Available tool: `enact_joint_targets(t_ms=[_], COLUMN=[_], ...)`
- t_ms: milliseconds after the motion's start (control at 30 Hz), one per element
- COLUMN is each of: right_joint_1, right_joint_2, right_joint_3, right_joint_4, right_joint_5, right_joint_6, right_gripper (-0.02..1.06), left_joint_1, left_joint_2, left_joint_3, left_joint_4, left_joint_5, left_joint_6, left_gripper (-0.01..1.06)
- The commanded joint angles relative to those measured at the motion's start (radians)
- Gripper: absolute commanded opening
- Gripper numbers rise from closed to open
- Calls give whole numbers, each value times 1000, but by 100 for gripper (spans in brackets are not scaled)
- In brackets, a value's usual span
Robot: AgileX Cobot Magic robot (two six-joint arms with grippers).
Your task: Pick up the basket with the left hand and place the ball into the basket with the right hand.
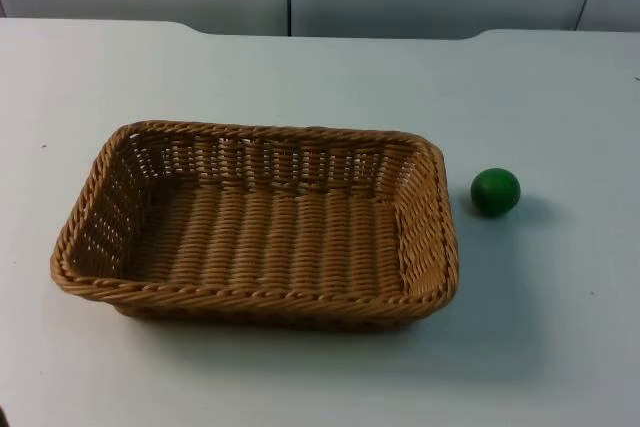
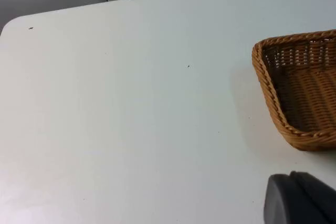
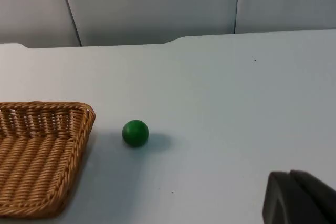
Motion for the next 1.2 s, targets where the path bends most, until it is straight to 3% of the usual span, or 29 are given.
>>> enact_joint_targets(t_ms=[0,333,467,600,800,933,967,1067,1167], right_joint_1=[-8,-8,-8,-8,-8,-8,-8,-8,-8], right_joint_2=[-5,-5,-5,-5,-5,-5,-5,-5,-5], right_joint_3=[3,3,3,3,3,3,3,3,3], right_joint_4=[6,6,6,6,6,6,6,6,6], right_joint_5=[-7,-7,-6,-6,-10,-10,-10,-10,-10], right_joint_6=[-3,-3,-3,-3,-3,-3,-3,-3,-3], right_gripper=[0,0,0,0,0,0,0,0,0], left_joint_1=[-8,-8,-8,-8,-8,-8,-8,-8,-8], left_joint_2=[-4,-4,25,244,522,839,839,1027,1150], left_joint_3=[3,-1,-49,-183,-277,-279,-279,-279,-279], left_joint_4=[-4,4,-90,-247,-356,-530,-530,-649,-698], left_joint_5=[-17,-38,-61,-22,2,-16,-16,-62,-130], left_joint_6=[-8,-8,-8,3,55,247,247,411,454], left_gripper=[0,0,0,0,0,0,0,0,0])
